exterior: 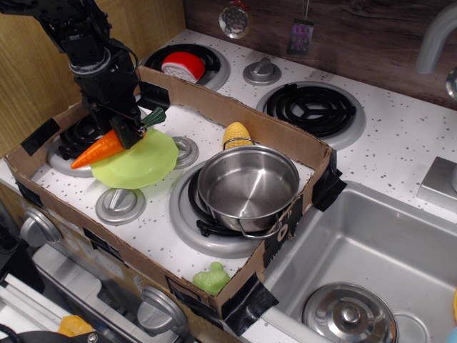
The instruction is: Take carrot off plate
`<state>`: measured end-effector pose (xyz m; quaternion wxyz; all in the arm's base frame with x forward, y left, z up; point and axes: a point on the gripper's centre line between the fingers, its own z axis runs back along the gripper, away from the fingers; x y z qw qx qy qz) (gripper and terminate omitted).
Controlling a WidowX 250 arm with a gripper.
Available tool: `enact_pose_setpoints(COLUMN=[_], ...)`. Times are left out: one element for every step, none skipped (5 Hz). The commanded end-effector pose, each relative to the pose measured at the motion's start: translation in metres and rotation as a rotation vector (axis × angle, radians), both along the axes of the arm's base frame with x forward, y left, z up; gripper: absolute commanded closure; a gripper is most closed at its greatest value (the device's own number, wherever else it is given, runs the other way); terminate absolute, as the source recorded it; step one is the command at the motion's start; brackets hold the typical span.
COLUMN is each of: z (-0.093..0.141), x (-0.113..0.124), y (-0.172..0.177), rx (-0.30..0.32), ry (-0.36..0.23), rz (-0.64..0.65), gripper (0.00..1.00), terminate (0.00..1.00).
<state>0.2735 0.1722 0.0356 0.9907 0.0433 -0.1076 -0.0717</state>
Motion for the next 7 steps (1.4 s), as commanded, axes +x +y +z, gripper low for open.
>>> enact_pose_setpoints(z=[0.036, 0.057, 0.075, 0.077, 0.079, 0.073, 0.060], x=[0.007, 0.004, -0.009, -0.020, -0.025, -0.026, -0.029], y=[0.000, -0.005, -0.016, -0.035, -0.053, -0.063, -0.070], rx=[0.098, 0.156, 0.109, 0.052, 0.020, 0.000, 0.029], ry=[-0.052, -0.046, 0.002, 0.023, 0.013, -0.040, -0.157], rz=[0.006, 0.032, 0.208, 0.423, 0.673, 0.923, 1.173], gripper=[1.00, 1.00, 1.00, 1.00, 1.00, 1.00, 1.00], terminate=[0.00, 0.00, 0.00, 0.00, 0.00, 0.00, 0.00])
